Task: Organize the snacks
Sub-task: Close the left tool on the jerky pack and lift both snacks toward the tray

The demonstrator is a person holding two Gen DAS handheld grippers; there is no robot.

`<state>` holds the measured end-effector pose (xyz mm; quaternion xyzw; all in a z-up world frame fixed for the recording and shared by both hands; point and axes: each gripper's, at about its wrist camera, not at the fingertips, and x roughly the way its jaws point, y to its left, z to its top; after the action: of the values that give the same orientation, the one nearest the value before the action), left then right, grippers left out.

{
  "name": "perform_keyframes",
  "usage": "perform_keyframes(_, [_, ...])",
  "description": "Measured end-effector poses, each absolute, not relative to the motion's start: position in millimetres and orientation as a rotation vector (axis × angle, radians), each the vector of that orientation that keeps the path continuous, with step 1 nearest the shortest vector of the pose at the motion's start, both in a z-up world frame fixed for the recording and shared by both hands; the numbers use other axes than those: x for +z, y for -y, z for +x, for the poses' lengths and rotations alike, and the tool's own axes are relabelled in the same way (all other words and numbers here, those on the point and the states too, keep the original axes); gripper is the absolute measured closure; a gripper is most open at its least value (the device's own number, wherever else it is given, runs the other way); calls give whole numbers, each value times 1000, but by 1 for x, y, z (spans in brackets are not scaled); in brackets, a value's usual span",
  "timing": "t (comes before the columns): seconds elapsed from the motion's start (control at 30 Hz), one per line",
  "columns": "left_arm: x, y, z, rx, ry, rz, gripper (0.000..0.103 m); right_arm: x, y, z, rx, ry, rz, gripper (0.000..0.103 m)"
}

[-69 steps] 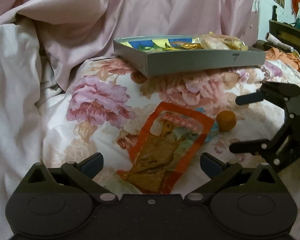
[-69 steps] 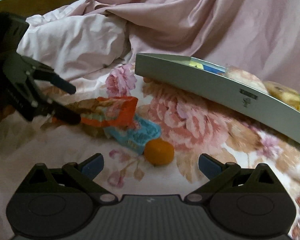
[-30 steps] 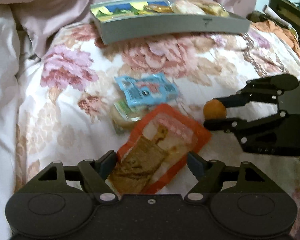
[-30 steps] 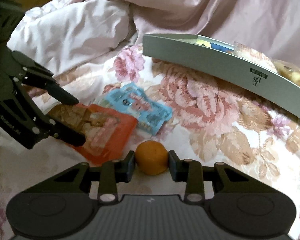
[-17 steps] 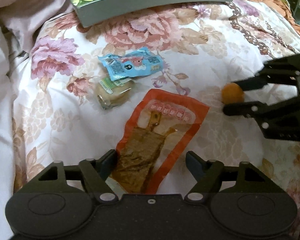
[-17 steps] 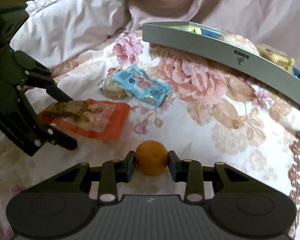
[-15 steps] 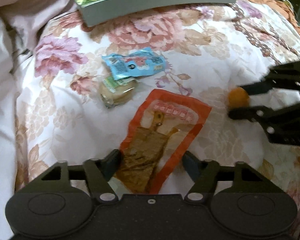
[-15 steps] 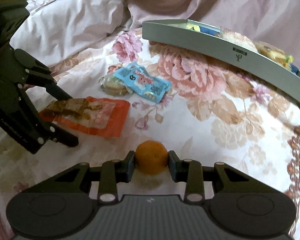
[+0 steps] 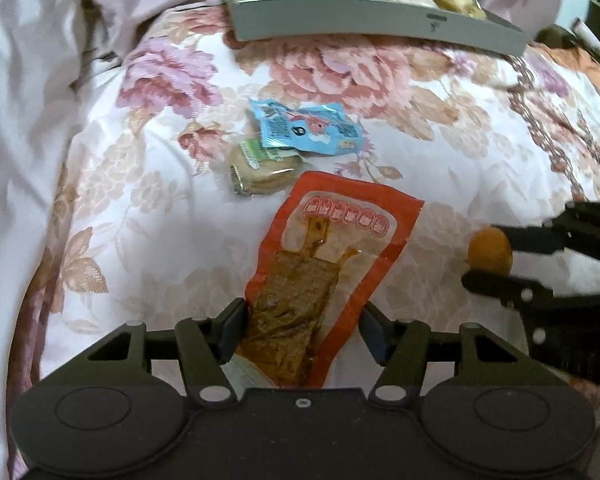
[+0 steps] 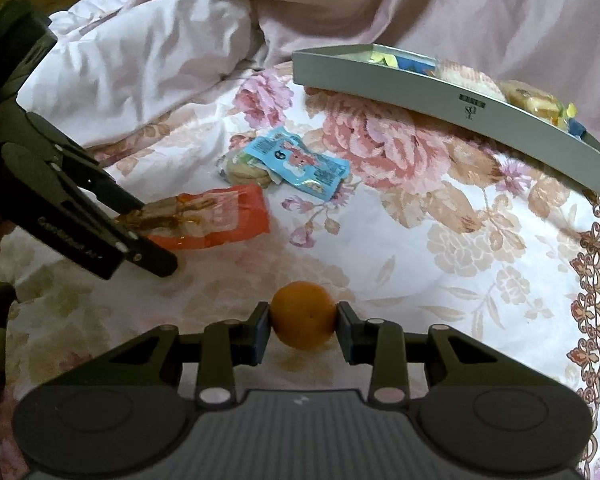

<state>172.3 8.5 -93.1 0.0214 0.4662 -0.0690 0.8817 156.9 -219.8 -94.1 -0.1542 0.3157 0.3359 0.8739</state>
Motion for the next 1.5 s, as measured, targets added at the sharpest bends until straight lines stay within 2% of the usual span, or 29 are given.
perform_keyframes(0.7, [-83,-7,167,-114,-907,-92,47,-89,211,142,758,-532,-347,64])
perform_keyframes(1.03, [-84,-10,164,-104,-891,-129,47,-110,207,150,755,-659,-337,60])
perform_keyframes(1.13, [-83,-11,163,-98,-877,-135,48,-115,205,152,741,-667,-341,65])
perform_keyframes(1.5, [-70,-15,159,-68,-768,-193,49,-103,207,145,736,-560,-324,66])
